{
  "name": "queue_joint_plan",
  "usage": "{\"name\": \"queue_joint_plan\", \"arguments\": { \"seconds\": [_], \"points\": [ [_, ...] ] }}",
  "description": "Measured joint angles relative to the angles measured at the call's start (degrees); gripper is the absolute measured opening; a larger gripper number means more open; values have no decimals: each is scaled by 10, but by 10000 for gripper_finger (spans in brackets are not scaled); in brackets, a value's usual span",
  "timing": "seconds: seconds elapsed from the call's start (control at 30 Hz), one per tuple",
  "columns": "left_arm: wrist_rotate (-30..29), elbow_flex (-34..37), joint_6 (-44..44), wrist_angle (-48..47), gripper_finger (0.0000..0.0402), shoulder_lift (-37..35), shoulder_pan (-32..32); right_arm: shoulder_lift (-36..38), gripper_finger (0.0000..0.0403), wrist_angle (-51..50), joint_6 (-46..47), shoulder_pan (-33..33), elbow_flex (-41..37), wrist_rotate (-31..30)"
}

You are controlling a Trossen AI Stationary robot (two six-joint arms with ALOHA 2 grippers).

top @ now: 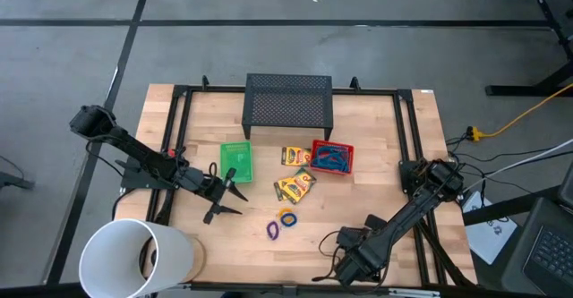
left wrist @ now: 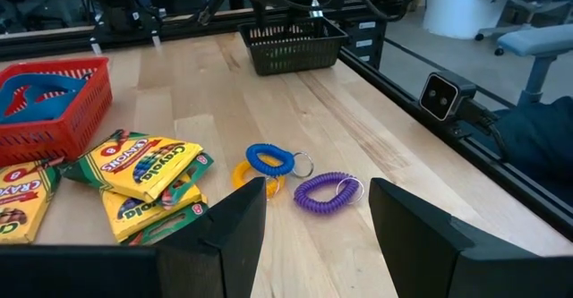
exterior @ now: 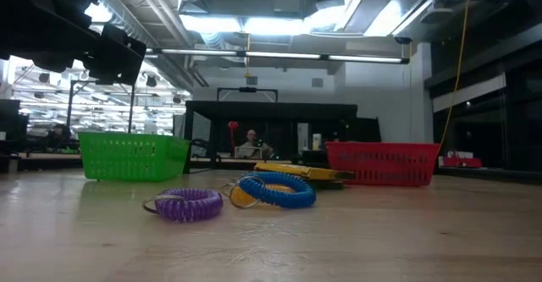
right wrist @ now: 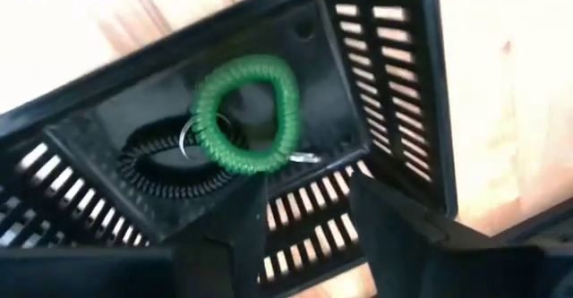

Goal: Pick & Place Office Desk Supplies
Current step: Put the violet spring keychain into the black bin

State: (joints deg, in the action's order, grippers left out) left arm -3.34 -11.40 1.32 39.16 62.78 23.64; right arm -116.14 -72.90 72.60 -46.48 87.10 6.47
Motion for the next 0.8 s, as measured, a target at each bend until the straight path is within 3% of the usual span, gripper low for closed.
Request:
{"name": "queue_joint_plan", "arguments": {
  "seconds": [0.1, 0.27, 0.43, 0.6, 0.7, 0.8],
  "points": [
    [0, 0, 0, 0, 196, 0, 0, 0, 182, -1, -10, 0, 25, -21],
    [0, 0, -4, 0, 196, 0, 0, 0, 179, -4, -57, -1, 115, -132],
    [0, 0, -5, 0, 196, 0, 0, 1, 167, 13, -156, -1, 207, -329],
    [-1, 0, -4, 0, 196, 0, 0, 1, 159, 11, -251, 13, 248, -536],
    [-1, 0, -2, 0, 196, 0, 0, 1, 154, 11, -278, 22, 254, -584],
    [-2, 0, -2, 0, 196, 0, 0, 1, 149, 12, -282, 33, 254, -580]
  ]
}}
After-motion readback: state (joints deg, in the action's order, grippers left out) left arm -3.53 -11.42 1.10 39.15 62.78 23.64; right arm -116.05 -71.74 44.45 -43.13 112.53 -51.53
